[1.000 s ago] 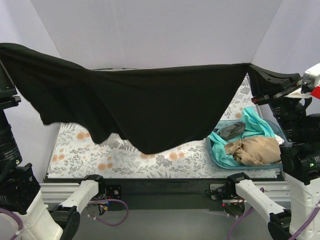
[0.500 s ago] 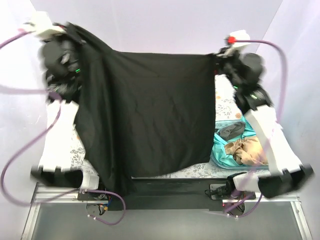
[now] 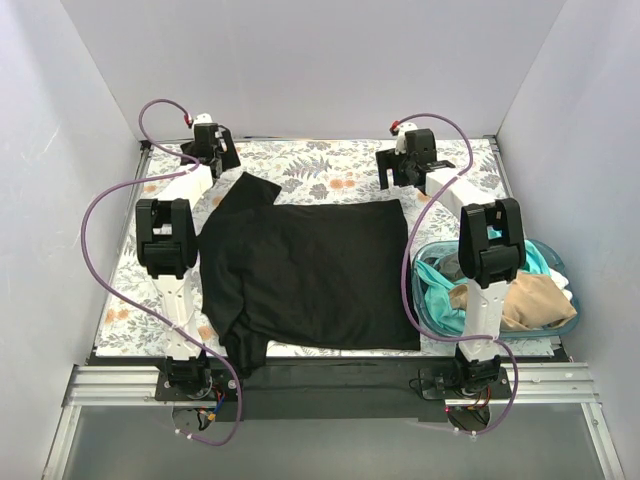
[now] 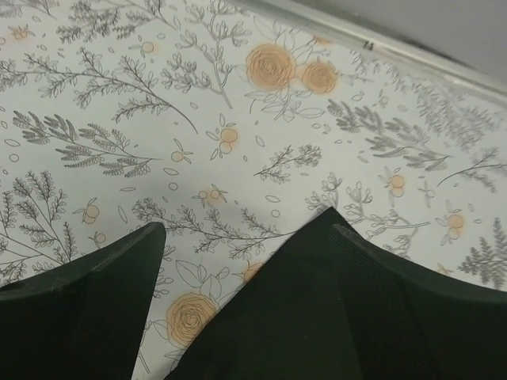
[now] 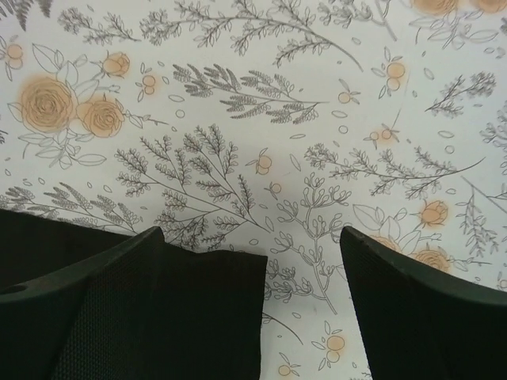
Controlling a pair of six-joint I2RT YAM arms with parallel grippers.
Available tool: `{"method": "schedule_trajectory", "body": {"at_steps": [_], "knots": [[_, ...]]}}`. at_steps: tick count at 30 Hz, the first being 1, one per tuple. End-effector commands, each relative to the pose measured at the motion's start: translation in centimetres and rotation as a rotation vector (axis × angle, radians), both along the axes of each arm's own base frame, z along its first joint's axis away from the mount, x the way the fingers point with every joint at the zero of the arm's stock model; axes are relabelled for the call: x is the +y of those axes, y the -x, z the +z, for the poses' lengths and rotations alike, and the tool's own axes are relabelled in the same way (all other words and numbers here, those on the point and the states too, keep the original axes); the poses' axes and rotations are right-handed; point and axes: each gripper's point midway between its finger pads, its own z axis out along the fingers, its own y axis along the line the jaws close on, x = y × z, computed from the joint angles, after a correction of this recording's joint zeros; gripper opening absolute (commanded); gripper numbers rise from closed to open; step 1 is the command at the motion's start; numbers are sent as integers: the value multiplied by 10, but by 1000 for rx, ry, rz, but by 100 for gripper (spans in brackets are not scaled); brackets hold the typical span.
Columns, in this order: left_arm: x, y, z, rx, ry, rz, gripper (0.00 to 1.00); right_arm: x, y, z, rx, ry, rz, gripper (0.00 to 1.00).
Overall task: Fold and stack the t-shirts
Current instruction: Flatten the tshirt out
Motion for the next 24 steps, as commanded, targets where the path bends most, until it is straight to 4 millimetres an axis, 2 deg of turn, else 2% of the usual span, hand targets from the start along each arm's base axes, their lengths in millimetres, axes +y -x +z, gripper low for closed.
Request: {"method": "schedule_trajectory", "body": {"at_steps": [1, 3, 4, 5, 6, 8, 9, 10, 11, 12, 13, 14, 15, 16, 20, 21, 22, 24], "knots": [[0, -4, 110, -222, 57, 18, 84, 10, -22, 103, -226, -69, 10, 98], [-3, 11, 107, -211, 95, 29, 84, 11, -13, 99, -204, -88, 16, 98], [-6, 17, 111, -214, 117, 30, 84, 16, -6, 107, -208, -113, 48, 98], [-8, 26, 104, -189, 154, 45, 84, 19, 4, 97, -171, -143, 45, 98], [-10, 34, 101, -174, 183, 55, 84, 21, 10, 97, -161, -162, 53, 98], [-20, 61, 91, -119, 246, 38, 84, 29, 29, 101, -136, -224, 81, 98], [-24, 71, 89, -104, 288, 45, 85, 30, 44, 83, -83, -239, 92, 98], [-27, 84, 94, -101, 314, 44, 85, 30, 53, 87, -80, -256, 94, 98], [-33, 104, 74, -36, 347, 43, 85, 32, 61, 84, -64, -268, 98, 98], [-37, 116, 66, -13, 383, 51, 85, 31, 76, 66, -14, -270, 100, 98], [-41, 128, 74, -23, 406, 34, 85, 30, 81, 67, -13, -274, 99, 98], [-45, 146, 52, 37, 419, 29, 85, 29, 87, 60, 3, -272, 98, 98], [-44, 156, 45, 57, 422, 40, 86, 28, 92, 56, 18, -275, 94, 98], [-43, 173, 35, 84, 439, 75, 86, 26, 101, 43, 48, -270, 88, 98], [-39, 200, 13, 132, 446, 121, 87, 28, 121, 18, 124, -285, 96, 98], [-39, 208, 2, 160, 445, 131, 87, 26, 122, 14, 135, -283, 91, 98], [-38, 212, -3, 172, 441, 141, 87, 26, 124, 5, 158, -280, 87, 98], [-35, 218, -13, 196, 446, 177, 88, 28, 122, -2, 173, -280, 90, 98]]}}
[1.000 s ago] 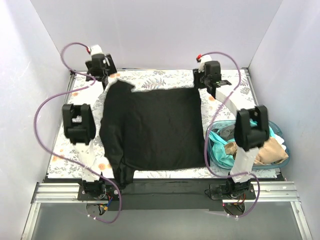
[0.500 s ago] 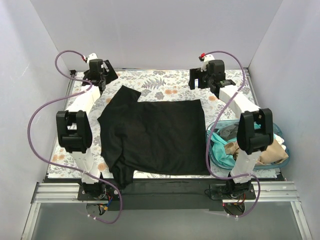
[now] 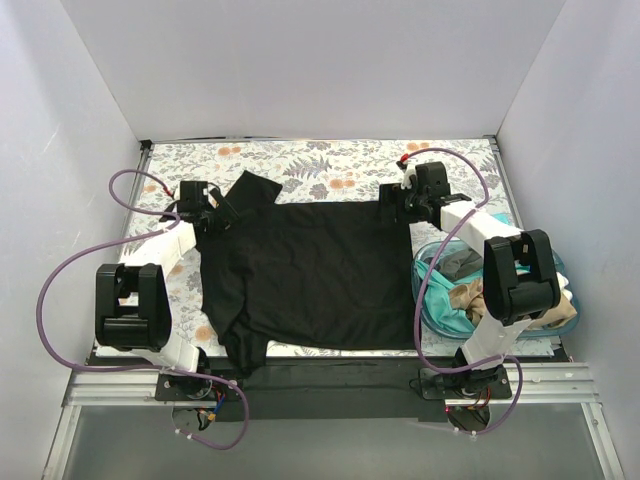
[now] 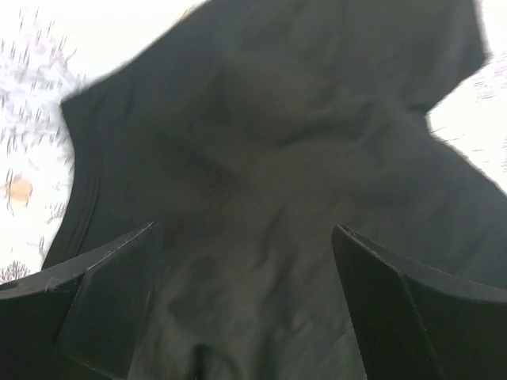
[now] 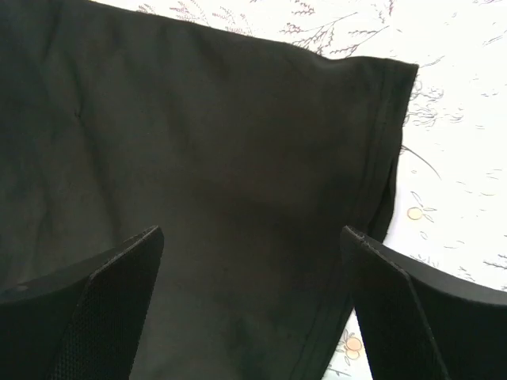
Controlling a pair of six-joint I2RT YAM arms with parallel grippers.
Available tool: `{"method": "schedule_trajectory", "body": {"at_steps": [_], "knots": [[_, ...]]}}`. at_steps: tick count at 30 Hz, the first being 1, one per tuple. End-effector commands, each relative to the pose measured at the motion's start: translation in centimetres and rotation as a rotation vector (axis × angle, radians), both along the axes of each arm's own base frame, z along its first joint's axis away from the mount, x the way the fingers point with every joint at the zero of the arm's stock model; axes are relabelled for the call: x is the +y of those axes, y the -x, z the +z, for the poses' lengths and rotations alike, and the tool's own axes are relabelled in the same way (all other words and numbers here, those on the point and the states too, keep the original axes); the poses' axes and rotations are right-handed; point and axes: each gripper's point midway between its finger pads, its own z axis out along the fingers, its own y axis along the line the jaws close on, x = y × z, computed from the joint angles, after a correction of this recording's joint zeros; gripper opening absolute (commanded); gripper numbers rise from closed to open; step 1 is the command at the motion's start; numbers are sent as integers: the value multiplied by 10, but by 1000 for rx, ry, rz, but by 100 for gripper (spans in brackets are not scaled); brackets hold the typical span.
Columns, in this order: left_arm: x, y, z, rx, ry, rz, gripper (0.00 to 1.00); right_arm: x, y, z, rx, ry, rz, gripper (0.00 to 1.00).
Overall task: Fold and stack the t-shirts
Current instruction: Flatten the tshirt out
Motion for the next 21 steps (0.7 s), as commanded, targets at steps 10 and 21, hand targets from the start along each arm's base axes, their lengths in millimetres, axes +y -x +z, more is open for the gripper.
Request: {"method": "schedule_trajectory", "body": {"at_steps": [10, 21], "knots": [[20, 1, -43, 140, -61, 112, 89, 12, -34, -42, 81, 13, 11, 98], [41, -42, -63, 173, -161, 93, 91, 0, -76, -74, 122, 105, -31, 98]]}}
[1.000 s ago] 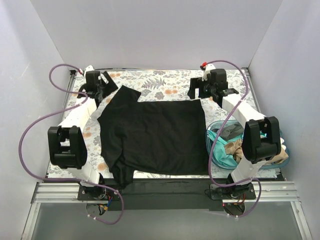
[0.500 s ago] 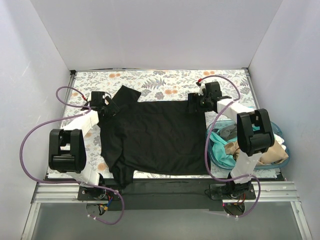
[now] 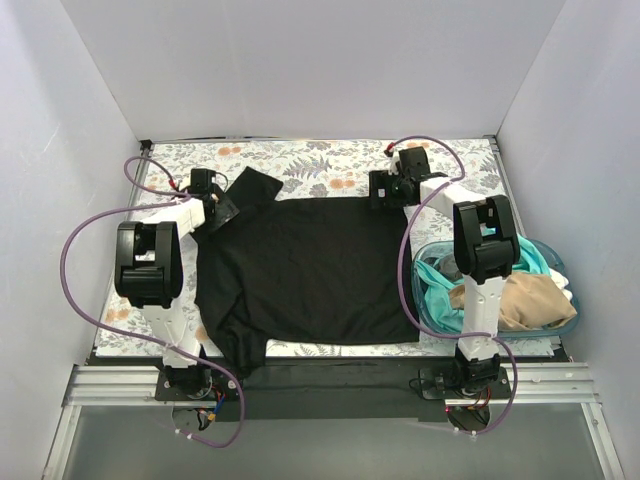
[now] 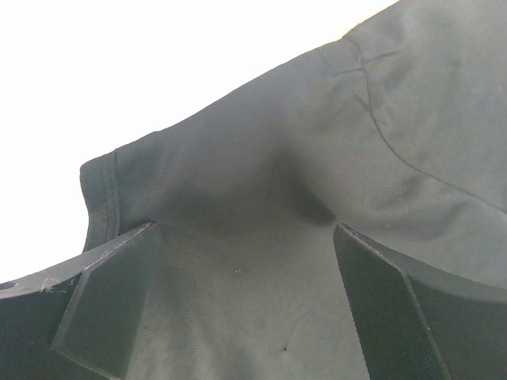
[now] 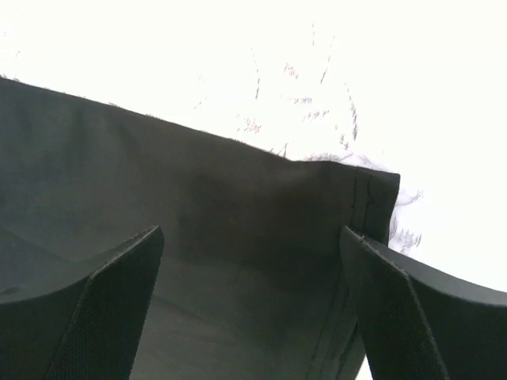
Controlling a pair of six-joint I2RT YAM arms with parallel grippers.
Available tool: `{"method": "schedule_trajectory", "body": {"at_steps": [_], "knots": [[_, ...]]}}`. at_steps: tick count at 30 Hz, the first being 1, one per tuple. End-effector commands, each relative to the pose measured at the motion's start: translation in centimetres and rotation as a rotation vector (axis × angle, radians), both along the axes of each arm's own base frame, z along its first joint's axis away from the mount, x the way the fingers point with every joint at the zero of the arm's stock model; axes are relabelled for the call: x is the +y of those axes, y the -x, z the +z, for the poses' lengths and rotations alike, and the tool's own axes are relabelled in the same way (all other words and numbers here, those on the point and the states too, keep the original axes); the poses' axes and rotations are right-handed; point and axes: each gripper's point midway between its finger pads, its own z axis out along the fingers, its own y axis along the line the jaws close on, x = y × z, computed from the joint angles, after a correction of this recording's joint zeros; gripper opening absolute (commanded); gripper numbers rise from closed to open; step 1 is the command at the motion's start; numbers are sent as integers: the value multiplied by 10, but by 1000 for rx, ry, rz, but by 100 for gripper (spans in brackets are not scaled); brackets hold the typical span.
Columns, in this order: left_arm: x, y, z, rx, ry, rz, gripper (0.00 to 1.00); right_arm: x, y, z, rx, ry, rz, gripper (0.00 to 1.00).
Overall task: Fold and stack the t-shirts
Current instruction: Flatten the tshirt out
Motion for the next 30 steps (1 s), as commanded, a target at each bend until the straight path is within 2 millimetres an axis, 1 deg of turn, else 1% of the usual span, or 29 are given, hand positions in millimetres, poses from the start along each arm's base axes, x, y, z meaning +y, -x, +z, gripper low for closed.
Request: {"method": "schedule_trajectory", "body": {"at_steps": [1, 2, 3, 4, 5, 6, 7, 8, 9, 10, 11, 12, 13, 14, 15, 16, 17, 18, 19, 21, 22, 23, 25, 26, 28, 29, 30], "knots": [[12, -14, -8, 17, -49, -22, 91, -8, -13, -13, 35, 39, -10, 98], [12, -26, -9, 13, -47, -29, 91, -8, -18, -13, 36, 40, -10, 98], [12, -29, -14, 24, -46, -35, 91, -10, -21, -23, 54, 46, -13, 98], [12, -35, -15, 23, -46, -44, 90, -9, -32, -15, 36, 42, -15, 98], [11, -36, -30, 56, -43, -53, 91, -9, -37, -15, 36, 40, -13, 98], [10, -49, -25, 37, -37, -59, 91, -12, -42, -24, 49, 43, -18, 98], [10, -53, -27, 41, -38, -64, 90, -12, -48, -24, 45, 42, -16, 98], [10, -57, -31, 49, -41, -71, 91, -10, -61, -11, 18, 31, -13, 98], [11, -68, -33, 50, -43, -72, 91, -11, -66, -20, 30, 29, -14, 98], [14, -72, -37, 57, -49, -70, 91, -12, -73, -20, 25, 25, -12, 98], [14, -80, -35, 50, -53, -80, 91, -8, -87, -6, -12, 3, -4, 98], [14, -87, -35, 45, -54, -84, 91, -10, -92, -15, -3, -3, -5, 98], [12, -100, -36, 36, -52, -93, 91, -9, -99, -13, -18, -11, 0, 98], [12, -107, -36, 32, -53, -101, 91, -7, -102, -23, -10, -16, 7, 98], [28, -120, -35, 16, -43, -81, 91, -8, -117, -10, -55, -24, 2, 98], [28, -126, -34, 6, -38, -87, 91, -9, -122, -10, -65, -27, 2, 98], [27, -132, -35, 2, -36, -99, 91, -10, -126, -19, -59, -31, -2, 98], [26, -139, -32, -10, -37, -122, 91, -9, -137, -6, -97, -50, 1, 98], [25, -150, -29, -31, -37, -137, 91, -8, -140, -6, -104, -61, 7, 98], [22, -159, -21, -53, -31, -157, 91, -9, -147, -1, -128, -68, 9, 98], [20, -169, -10, -86, -25, -167, 91, -8, -148, 3, -139, -66, 15, 98], [17, -173, -2, -106, -12, -184, 91, -9, -150, 13, -162, -62, 17, 98], [13, -181, 16, -146, -7, -203, 91, -12, -152, 25, -195, -45, 24, 98], [12, -186, 37, -186, -7, -207, 92, -12, -154, 44, -229, -41, 27, 98], [9, -187, 59, -224, 6, -212, 92, -14, -154, 64, -266, -33, 35, 98], [8, -185, 82, -257, 10, -212, 92, -14, -153, 88, -302, -36, 39, 98], [6, -182, 93, -271, 19, -216, 92, -14, -152, 99, -317, -39, 40, 98]]}}
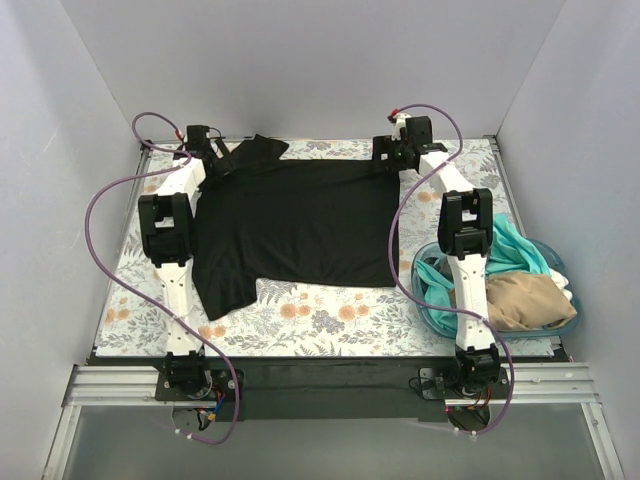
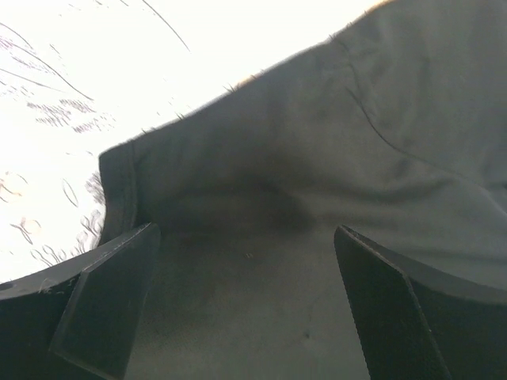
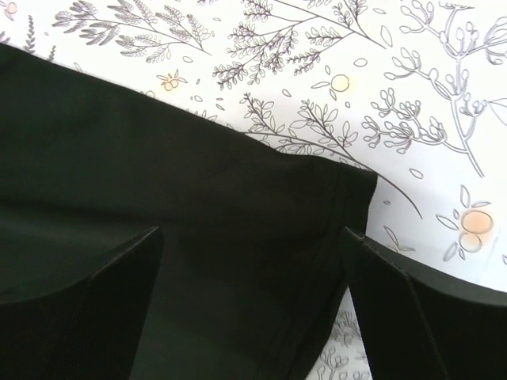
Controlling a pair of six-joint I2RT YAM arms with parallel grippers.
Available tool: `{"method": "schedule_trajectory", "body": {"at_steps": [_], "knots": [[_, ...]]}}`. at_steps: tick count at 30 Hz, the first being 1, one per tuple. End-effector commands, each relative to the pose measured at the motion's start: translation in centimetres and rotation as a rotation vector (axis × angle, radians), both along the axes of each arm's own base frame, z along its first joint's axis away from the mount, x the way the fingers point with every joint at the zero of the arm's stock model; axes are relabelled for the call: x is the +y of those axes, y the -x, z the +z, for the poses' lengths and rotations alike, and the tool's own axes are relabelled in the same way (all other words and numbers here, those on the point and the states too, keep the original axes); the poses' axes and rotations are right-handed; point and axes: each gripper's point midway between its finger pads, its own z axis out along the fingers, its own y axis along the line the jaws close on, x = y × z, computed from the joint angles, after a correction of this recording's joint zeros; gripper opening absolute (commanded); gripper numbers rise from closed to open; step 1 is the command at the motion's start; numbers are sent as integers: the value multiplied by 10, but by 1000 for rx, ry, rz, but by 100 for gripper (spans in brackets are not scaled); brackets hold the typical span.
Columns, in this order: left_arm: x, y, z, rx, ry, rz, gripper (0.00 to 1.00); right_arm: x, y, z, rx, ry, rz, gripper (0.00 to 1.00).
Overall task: Fold and stack the t-shirts
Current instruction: Flatten the tshirt out, then fold the tshirt
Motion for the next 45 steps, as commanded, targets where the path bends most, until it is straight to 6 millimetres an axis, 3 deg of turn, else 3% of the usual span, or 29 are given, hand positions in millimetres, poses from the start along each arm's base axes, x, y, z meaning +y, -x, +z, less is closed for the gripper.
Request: {"method": "schedule_trajectory", "body": {"at_steps": [1, 2, 3, 5, 7, 8, 9, 10, 11, 12, 13, 14, 15, 16, 17, 18, 19, 21, 26, 29, 36, 43, 45], "knots": [[-9, 4, 92, -126, 47, -31, 92, -8, -1, 93, -154, 6, 10, 98], [-10, 10, 102, -131, 58, -27, 92, -8, 4, 118, -187, -4, 12, 98], [-12, 24, 122, -149, 71, -22, 92, -7, 9, 127, -193, -9, 13, 98], [-15, 42, 133, -151, 105, 6, 93, -5, 36, 142, -169, -30, 23, 98], [-20, 78, 143, -139, 131, 29, 93, -4, 61, 142, -134, -40, 22, 98], [-24, 92, 148, -141, 176, 70, 93, -3, 87, 139, -99, -46, 11, 98], [-27, 123, 140, -108, 201, 93, 92, -3, 100, 141, -90, -55, 5, 98], [-30, 139, 141, -107, 237, 136, 93, 1, 118, 164, -125, -77, 10, 98], [-35, 156, 132, -92, 304, 209, 92, 1, 140, 136, -62, -91, -4, 98], [-38, 188, 97, -15, 326, 241, 93, 2, 153, 135, -59, -103, -7, 98], [-55, 207, 117, -75, 351, 200, 93, 4, 172, 149, -88, -130, 4, 98], [-60, 220, 115, -73, 385, 209, 93, 8, 183, 151, -93, -162, 2, 98], [-67, 235, 116, -70, 398, 204, 92, 7, 206, 123, -30, -161, 4, 98], [-61, 258, 108, -69, 376, 244, 93, 9, 219, 136, -57, -184, 14, 98], [-62, 273, 105, -52, 382, 260, 93, 9, 227, 134, -53, -188, 13, 98], [-65, 285, 99, -39, 389, 269, 93, 7, 241, 116, -13, -191, 3, 98], [-63, 300, 86, -8, 382, 300, 93, 7, 248, 122, -26, -201, 6, 98], [-51, 326, 79, 21, 357, 385, 93, 4, 261, 110, 4, -196, -7, 98], [-24, 392, 34, 173, 264, 613, 93, -3, 269, 106, 4, -186, -38, 98], [-21, 411, 18, 226, 254, 667, 93, -1, 269, 107, 11, -196, -32, 98], [-28, 423, -7, 305, 268, 670, 87, -2, 266, 97, 34, -180, -44, 98], [-24, 429, -17, 334, 242, 702, 69, -3, 266, 93, 49, -173, -47, 98], [-20, 429, -20, 328, 227, 713, 59, -4, 266, 93, 47, -169, -50, 98]]}}
